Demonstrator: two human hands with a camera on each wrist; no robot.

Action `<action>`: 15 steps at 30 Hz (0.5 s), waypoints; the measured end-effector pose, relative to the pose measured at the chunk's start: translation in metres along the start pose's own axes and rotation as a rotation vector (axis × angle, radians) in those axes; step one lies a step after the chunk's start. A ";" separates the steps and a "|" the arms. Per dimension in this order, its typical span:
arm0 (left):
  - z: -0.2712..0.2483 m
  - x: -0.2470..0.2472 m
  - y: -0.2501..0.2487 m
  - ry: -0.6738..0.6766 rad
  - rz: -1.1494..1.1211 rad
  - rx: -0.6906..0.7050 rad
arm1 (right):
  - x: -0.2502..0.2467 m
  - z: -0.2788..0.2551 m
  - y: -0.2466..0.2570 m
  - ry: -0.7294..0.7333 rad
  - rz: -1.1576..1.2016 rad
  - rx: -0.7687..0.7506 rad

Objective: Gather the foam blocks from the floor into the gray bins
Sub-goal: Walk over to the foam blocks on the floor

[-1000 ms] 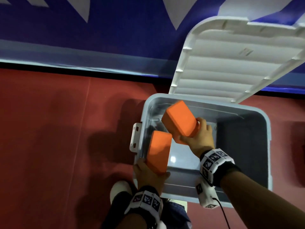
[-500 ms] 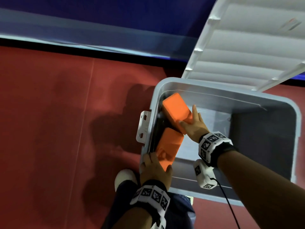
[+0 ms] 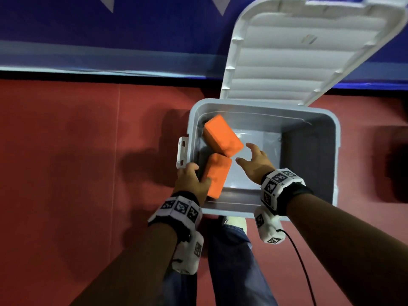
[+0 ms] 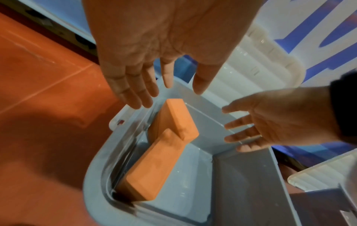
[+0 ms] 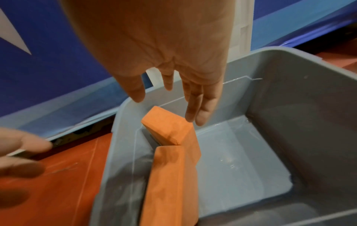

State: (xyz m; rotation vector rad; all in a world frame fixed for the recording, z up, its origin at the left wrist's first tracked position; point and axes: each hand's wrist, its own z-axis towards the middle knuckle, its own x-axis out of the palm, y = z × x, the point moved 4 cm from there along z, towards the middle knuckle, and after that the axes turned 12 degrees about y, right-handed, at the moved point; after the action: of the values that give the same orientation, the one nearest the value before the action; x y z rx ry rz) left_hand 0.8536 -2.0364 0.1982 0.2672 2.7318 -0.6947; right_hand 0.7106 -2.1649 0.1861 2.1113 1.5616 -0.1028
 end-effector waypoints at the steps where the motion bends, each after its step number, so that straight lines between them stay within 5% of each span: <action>1: -0.011 -0.005 -0.008 0.008 0.009 0.010 | -0.003 -0.017 -0.002 0.000 0.013 0.000; 15: -0.251 -0.040 -0.082 0.062 -0.036 0.160 | -0.037 -0.280 -0.042 -0.033 0.227 -0.060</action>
State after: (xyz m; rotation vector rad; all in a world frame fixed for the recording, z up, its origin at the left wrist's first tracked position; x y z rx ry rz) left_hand 0.8073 -1.9882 0.4571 0.2798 2.7486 -0.9319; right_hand 0.5949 -2.0657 0.4271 2.2110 1.2801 -0.0115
